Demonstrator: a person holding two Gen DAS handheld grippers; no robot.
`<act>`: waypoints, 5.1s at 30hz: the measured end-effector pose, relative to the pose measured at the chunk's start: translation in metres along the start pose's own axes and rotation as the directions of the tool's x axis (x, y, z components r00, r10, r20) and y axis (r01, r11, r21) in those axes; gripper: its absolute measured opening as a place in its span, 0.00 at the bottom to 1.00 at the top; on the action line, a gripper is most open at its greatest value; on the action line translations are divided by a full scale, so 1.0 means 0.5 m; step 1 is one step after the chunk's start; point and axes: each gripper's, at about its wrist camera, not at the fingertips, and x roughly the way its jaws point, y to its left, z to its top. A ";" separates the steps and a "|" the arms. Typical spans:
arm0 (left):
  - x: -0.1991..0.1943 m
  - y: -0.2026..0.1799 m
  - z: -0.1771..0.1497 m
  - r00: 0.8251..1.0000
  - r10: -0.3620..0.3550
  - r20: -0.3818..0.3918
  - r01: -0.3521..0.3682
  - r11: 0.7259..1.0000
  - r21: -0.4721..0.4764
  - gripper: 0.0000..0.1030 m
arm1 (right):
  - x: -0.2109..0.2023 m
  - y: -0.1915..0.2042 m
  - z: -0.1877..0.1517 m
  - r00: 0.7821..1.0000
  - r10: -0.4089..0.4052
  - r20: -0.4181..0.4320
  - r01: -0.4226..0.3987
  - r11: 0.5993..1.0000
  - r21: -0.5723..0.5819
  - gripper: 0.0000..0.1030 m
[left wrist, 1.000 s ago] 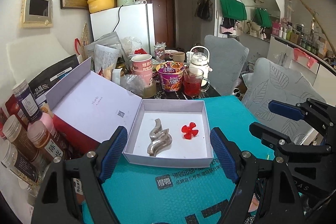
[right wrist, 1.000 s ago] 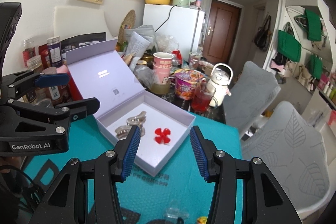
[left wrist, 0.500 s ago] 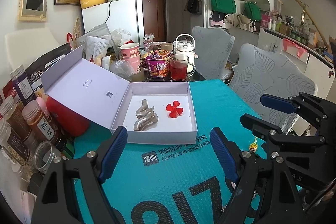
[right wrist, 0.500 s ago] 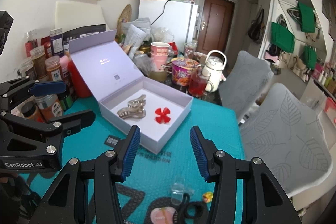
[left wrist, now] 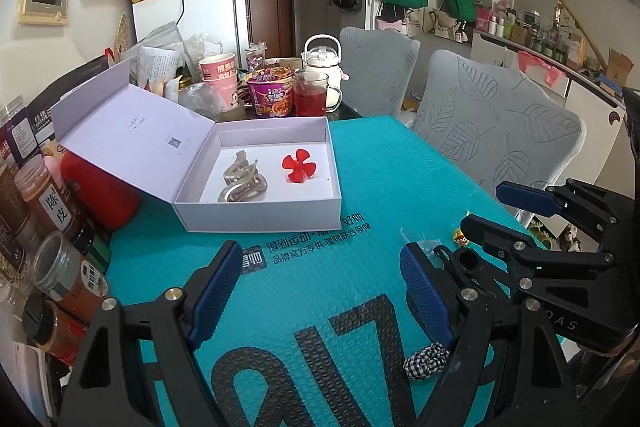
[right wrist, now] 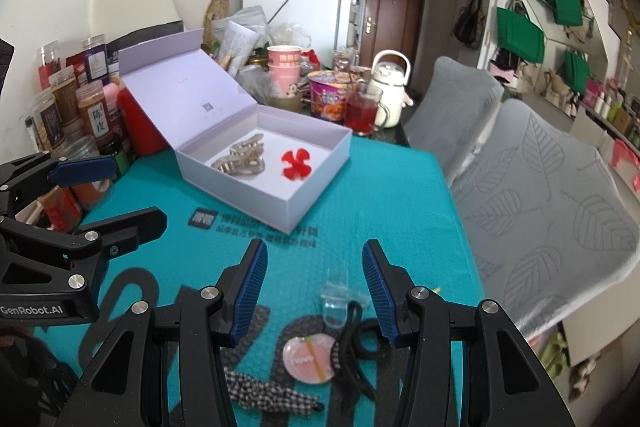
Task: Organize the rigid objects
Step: 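Withdraw both grippers from the box back toward the remaining items, then grasp the pink compact with the left gripper while the right grasps the gingham scrunchie, then lift the pink compact and gingham scrunchie toward the white box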
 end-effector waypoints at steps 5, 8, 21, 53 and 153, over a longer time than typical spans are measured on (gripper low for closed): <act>0.010 -0.023 -0.021 0.999 -0.032 -0.023 0.032 0.999 0.019 0.79 | -0.010 -0.010 -0.034 1.000 -0.025 -0.011 0.025 1.000 0.018 0.53; 0.019 -0.039 -0.032 0.998 -0.051 -0.042 0.053 0.998 0.036 0.79 | -0.016 -0.019 -0.051 0.999 -0.034 -0.015 0.035 0.999 0.035 0.56; 0.070 -0.100 -0.068 0.979 -0.145 -0.140 0.157 0.985 0.074 0.79 | -0.007 -0.072 -0.122 0.994 -0.081 -0.073 0.091 0.986 0.142 0.57; 0.245 -0.228 -0.119 0.916 -0.210 -0.341 0.277 0.947 0.163 0.51 | 0.031 -0.190 -0.233 0.975 -0.090 -0.204 0.152 0.936 0.316 0.57; -0.086 0.175 -0.107 0.999 0.042 -0.008 -0.043 0.982 -0.184 0.52 | 0.012 0.139 -0.111 0.989 0.145 -0.018 -0.139 0.972 0.191 0.97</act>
